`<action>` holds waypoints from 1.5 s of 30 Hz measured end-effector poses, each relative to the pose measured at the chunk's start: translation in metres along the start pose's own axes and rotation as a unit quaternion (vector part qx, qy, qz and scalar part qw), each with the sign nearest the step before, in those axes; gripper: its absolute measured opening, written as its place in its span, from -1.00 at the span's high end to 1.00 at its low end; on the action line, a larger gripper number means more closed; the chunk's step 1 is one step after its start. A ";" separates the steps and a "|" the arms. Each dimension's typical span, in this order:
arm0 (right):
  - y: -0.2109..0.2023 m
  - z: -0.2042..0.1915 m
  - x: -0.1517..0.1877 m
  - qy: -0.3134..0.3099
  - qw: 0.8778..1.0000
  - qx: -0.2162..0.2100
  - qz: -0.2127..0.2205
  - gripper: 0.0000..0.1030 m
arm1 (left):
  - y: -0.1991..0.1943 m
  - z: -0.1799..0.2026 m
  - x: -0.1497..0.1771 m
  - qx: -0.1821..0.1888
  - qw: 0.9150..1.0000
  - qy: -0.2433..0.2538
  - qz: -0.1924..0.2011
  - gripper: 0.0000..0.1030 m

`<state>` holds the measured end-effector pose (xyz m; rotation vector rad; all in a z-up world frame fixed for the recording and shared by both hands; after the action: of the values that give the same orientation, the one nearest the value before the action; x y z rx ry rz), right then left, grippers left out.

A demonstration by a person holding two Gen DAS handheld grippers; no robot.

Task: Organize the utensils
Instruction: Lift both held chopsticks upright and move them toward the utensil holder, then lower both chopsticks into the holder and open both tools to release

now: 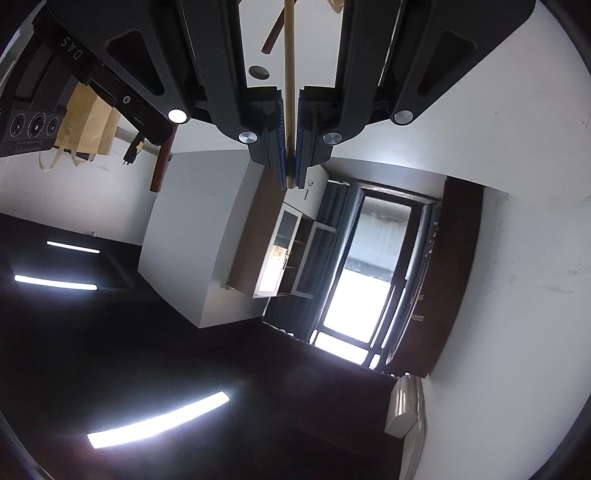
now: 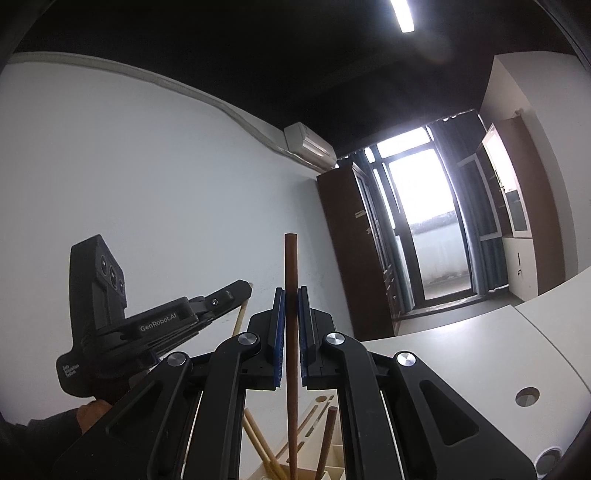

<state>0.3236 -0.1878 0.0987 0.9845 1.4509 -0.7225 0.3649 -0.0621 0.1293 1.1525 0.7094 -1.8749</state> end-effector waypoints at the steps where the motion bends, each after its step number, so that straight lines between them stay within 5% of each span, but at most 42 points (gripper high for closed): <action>1: 0.001 0.002 -0.001 0.002 1.000 -0.001 0.003 0.85 | 0.005 -0.001 0.004 -0.001 1.000 -0.001 -0.001 0.92; 6: 0.005 -0.002 -0.008 0.004 1.000 -0.015 0.012 0.85 | 0.024 -0.013 0.011 0.002 1.000 -0.017 0.004 0.92; 12: 0.000 -0.015 -0.007 -0.017 0.999 -0.024 0.022 0.85 | 0.019 -0.027 0.015 -0.036 0.999 -0.020 0.032 0.91; 20: -0.007 -0.019 0.035 -0.062 0.998 -0.008 -0.015 0.85 | 0.014 -0.022 0.017 -0.077 0.996 -0.012 0.033 0.91; 34: -0.025 -0.026 0.066 -0.071 0.994 -0.004 -0.081 0.85 | 0.009 -0.010 0.036 -0.144 0.984 0.094 -0.047 0.91; 45: -0.031 -0.032 0.093 -0.087 0.987 0.021 -0.136 0.85 | -0.013 -0.029 0.049 -0.154 0.981 0.084 -0.088 0.90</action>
<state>0.2845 -0.1584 0.0081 0.7417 1.4338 -1.0158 0.3538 -0.0494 0.0738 1.0821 1.1862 -1.7430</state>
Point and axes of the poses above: each gripper's, at about its wrist camera, not at the fingertips, and y roughly the way its jaws point, z to its right, x to its underside, the point moved 8 cm from there along y, roughly the way its jaws point, and after that the axes turned 7 degrees about -y, right-handed, at the moved point
